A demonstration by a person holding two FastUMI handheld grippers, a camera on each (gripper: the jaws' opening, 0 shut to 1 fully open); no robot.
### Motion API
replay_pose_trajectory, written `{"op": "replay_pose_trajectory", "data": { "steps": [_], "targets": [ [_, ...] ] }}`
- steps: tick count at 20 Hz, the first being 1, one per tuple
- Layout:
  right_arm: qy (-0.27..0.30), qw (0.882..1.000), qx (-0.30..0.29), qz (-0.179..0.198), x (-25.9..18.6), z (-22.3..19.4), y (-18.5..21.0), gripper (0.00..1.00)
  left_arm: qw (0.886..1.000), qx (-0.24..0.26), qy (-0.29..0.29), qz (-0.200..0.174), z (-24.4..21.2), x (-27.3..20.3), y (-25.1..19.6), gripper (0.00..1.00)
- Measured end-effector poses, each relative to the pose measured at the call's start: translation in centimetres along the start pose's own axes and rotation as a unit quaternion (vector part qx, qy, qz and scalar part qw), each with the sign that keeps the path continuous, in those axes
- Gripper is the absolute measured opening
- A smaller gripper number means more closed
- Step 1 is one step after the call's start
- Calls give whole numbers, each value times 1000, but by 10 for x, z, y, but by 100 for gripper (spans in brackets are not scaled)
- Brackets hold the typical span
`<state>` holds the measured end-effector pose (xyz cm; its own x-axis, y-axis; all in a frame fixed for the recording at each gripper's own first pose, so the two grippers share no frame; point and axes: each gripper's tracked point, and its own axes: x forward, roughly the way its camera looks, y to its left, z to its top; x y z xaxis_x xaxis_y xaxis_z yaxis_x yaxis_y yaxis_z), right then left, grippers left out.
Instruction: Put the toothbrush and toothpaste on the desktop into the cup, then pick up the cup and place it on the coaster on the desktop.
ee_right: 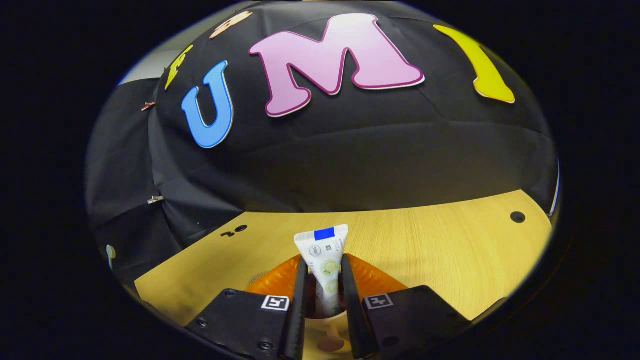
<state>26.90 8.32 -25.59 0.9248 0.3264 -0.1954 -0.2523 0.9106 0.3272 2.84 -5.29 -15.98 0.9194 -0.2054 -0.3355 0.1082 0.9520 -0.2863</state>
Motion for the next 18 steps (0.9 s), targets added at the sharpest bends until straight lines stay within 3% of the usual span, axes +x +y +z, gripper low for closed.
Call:
{"op": "replay_pose_trajectory", "data": {
  "steps": [1,4,5,6,7,13,14,15,16,18],
  "targets": [
    [-18,1000,12,2,-7,18,-1,49,1000,-5,-15,-11,8,8,-5,6],
    [-58,997,46,5,-31,56,-13,51,996,-28,-77,-45,44,49,-26,6],
    [-69,996,53,3,-41,66,-19,41,993,-33,-99,-55,57,63,-33,6],
    [-73,996,57,1,-50,70,-26,51,991,-37,-114,-63,71,80,-47,6],
    [-70,996,60,-5,-58,70,-34,51,988,-41,-127,-71,79,91,-53,6],
    [5,997,63,-35,-116,5,-70,51,968,-47,-215,-117,117,156,-93,6],
    [13,997,64,-38,-124,-5,-73,41,965,-50,-227,-121,121,166,-96,6],
    [18,997,66,-41,-130,-12,-75,41,961,-55,-240,-125,123,175,-99,6],
    [24,996,70,-42,-136,-19,-76,51,956,-64,-256,-126,126,183,-99,6],
    [36,995,83,-47,-145,-33,-79,51,949,-71,-281,-120,129,198,-95,6]
  ]
}}
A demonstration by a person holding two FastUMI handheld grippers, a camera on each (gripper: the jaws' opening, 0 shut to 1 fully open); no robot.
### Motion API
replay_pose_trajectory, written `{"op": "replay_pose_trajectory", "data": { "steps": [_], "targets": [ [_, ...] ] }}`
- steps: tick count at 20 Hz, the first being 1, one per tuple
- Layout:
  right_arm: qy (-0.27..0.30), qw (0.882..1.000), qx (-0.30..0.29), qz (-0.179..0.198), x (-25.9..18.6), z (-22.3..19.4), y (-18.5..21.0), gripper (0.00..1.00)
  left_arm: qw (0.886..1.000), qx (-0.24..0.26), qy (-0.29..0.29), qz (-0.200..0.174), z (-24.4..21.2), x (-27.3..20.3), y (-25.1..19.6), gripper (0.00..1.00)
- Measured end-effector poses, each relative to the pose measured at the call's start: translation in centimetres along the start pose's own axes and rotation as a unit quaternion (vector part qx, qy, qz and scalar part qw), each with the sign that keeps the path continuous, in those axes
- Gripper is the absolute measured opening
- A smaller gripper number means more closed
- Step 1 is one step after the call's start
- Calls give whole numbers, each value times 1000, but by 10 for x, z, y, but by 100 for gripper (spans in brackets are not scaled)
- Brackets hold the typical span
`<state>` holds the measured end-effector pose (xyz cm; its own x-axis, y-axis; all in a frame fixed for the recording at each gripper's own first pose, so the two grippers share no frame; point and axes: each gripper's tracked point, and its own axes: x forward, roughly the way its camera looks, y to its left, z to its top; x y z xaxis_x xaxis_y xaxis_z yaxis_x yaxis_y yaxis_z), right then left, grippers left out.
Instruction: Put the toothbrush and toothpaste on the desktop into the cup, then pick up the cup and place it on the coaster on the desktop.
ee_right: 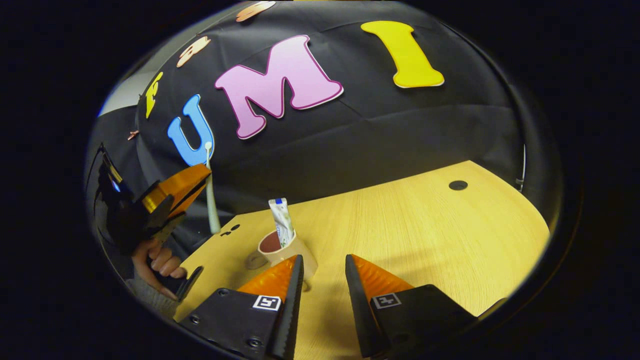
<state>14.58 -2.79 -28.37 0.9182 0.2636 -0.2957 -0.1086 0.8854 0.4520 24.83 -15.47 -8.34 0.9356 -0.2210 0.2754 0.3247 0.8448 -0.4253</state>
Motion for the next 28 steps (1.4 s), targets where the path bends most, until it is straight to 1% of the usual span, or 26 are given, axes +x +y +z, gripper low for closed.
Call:
{"op": "replay_pose_trajectory", "data": {
  "steps": [1,2,3,4,5,7,10,12,14,18,19,20,21,22,23,24,25,27,28],
  "targets": [
    [6,1000,8,-2,-3,-4,-2,41,1000,11,-4,8,-6,7,6,6],
    [10,1000,11,-4,-4,-7,-3,41,1000,25,-2,16,-16,15,13,6],
    [11,1000,11,-4,-5,-8,-4,51,999,39,7,26,-28,19,20,6],
    [13,1000,9,-2,-5,-8,-3,51,998,55,23,33,-50,25,29,6],
    [19,1000,11,1,-4,-11,-3,51,997,56,32,31,-66,27,33,6],
    [24,1000,-2,-1,-1,-16,-5,51,997,66,37,33,-84,30,41,6],
    [28,1000,-2,0,0,-17,-6,51,995,86,44,22,-98,27,40,6],
    [44,999,-4,-3,0,-21,-8,51,994,98,47,18,-104,25,39,6],
    [67,997,-21,-6,3,-24,-11,51,993,106,54,7,-111,21,35,6],
    [100,993,-59,8,5,-23,-3,51,991,114,66,-12,-121,13,28,12],
    [115,990,-73,19,6,-22,3,41,990,122,71,-16,-123,10,27,12],
    [126,988,-85,27,7,-21,8,41,989,126,72,-20,-123,7,26,14],
    [136,985,-99,31,9,-20,11,52,989,129,72,-22,-121,4,24,16],
    [143,983,-112,33,11,-18,14,52,989,129,71,-25,-120,1,22,22],
    [151,980,-126,38,12,-16,19,54,989,128,72,-25,-119,-3,23,25],
    [162,976,-142,42,14,-14,24,55,989,125,77,-21,-117,-8,25,25],
    [174,971,-157,49,17,-13,29,55,989,118,83,-18,-115,-15,27,39],
    [207,960,-176,64,26,-14,43,55,991,96,88,-9,-104,-36,31,49],
    [232,952,-188,63,31,-17,47,55,992,92,88,0,-97,-51,36,55]
  ]
}}
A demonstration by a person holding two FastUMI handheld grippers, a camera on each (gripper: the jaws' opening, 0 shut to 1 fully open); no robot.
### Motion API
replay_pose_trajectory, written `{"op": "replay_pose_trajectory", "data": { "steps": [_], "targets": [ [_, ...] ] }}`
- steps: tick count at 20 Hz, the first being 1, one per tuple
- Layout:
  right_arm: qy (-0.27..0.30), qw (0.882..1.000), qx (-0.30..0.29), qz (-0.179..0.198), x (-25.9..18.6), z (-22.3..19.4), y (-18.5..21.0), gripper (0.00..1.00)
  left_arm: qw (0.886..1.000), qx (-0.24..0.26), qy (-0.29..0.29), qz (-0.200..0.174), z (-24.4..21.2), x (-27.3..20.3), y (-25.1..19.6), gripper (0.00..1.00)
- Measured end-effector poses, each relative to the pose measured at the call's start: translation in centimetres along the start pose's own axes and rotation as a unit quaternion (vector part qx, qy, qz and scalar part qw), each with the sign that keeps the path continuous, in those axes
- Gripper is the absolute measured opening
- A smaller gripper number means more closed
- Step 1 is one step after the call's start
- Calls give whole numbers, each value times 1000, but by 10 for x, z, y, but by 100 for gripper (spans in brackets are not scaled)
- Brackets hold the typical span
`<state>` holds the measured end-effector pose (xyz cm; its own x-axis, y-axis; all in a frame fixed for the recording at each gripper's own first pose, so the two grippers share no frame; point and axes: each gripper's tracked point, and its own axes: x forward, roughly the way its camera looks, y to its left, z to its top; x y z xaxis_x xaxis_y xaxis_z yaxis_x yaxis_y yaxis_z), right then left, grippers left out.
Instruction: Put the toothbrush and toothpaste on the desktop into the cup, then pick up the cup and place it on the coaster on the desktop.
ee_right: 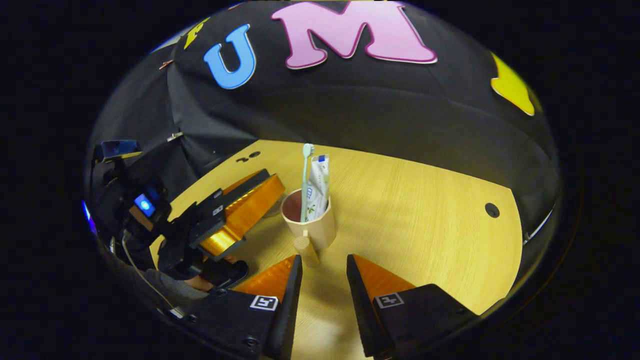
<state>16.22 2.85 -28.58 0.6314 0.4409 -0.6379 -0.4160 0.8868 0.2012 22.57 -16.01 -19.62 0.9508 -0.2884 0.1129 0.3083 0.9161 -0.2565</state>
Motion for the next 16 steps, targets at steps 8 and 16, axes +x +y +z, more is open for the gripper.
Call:
{"op": "replay_pose_trajectory", "data": {
  "steps": [8,16],
  "targets": [
    [123,991,-44,20,59,-11,25,57,991,9,90,98,-24,-122,66,76],
    [235,969,-82,4,97,-33,20,57,982,23,135,131,-40,-191,94,77]
  ]
}}
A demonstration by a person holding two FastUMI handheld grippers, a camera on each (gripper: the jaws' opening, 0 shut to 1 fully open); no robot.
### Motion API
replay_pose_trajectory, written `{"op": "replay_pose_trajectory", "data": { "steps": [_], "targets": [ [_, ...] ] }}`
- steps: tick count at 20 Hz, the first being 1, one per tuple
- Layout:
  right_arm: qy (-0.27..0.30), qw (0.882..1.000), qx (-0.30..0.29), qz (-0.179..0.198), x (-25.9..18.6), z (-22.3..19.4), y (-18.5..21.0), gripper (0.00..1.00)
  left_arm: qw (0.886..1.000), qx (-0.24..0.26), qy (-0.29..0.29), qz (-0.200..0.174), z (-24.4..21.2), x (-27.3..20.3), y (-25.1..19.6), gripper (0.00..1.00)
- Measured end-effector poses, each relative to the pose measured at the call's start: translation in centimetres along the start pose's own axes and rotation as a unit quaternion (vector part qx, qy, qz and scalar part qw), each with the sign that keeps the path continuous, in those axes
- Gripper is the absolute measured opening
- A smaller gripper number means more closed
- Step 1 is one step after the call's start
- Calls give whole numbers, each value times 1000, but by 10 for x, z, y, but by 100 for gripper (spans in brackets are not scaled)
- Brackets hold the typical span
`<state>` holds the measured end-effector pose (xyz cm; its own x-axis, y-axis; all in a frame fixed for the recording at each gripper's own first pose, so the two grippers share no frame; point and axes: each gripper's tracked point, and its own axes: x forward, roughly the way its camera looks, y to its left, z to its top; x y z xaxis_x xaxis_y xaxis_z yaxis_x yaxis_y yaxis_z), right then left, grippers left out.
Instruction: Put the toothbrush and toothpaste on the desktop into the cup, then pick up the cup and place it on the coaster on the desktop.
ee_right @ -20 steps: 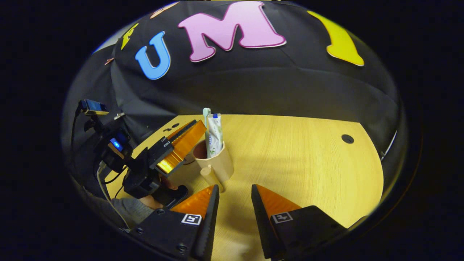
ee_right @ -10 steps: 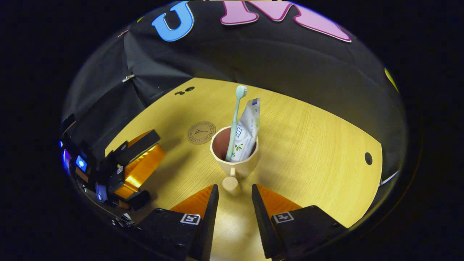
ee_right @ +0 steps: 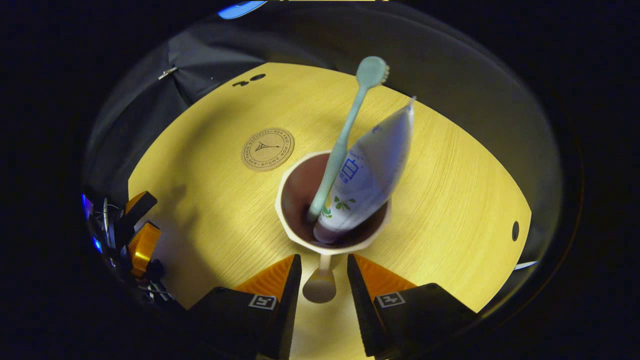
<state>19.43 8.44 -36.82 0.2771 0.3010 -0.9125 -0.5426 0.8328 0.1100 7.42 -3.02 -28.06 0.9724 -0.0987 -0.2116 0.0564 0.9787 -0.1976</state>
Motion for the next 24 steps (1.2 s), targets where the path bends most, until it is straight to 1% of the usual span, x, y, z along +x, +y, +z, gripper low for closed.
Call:
{"op": "replay_pose_trajectory", "data": {
  "steps": [1,3,4,5,6,7,8,9,11,13,15,16,17,19,22,24],
  "targets": [
    [7,1000,1,4,3,2,3,57,1000,-11,6,3,-4,-1,6,77],
    [27,1000,5,1,12,-3,2,57,1000,-27,8,8,-5,-2,11,77],
    [32,999,8,-2,16,-4,2,48,999,-33,6,9,-2,1,10,76],
    [36,999,9,-9,17,-4,-1,56,999,-34,6,8,-2,2,11,77],
    [40,999,14,-5,20,-5,0,47,999,-34,9,9,-2,1,12,77],
    [57,998,24,2,21,-10,4,46,999,-35,11,9,-3,1,13,77],
    [52,998,27,3,18,-7,3,34,999,-35,13,11,-3,1,14,77],
    [50,999,16,-3,22,-7,0,27,999,-36,15,12,-5,2,15,76],
    [36,999,-9,-10,21,-4,-2,32,999,-38,15,12,-5,2,17,76],
    [27,999,-17,-18,19,-4,-5,30,999,-38,15,11,-5,2,17,76],
    [25,1000,-14,-11,17,-2,0,30,999,-36,17,10,-5,2,18,77],
    [19,1000,-12,-7,15,2,4,36,999,-36,16,9,-4,2,19,76],
    [6,1000,-9,-2,13,12,10,30,999,-37,15,9,-4,3,20,76],
    [-6,1000,-9,7,12,29,23,30,999,-34,14,10,-5,-1,24,77],
    [-15,999,-19,21,22,56,46,29,999,-32,9,13,-1,-2,32,77],
    [-18,999,-29,28,28,73,61,30,999,-32,10,15,2,0,29,77]
  ]
}}
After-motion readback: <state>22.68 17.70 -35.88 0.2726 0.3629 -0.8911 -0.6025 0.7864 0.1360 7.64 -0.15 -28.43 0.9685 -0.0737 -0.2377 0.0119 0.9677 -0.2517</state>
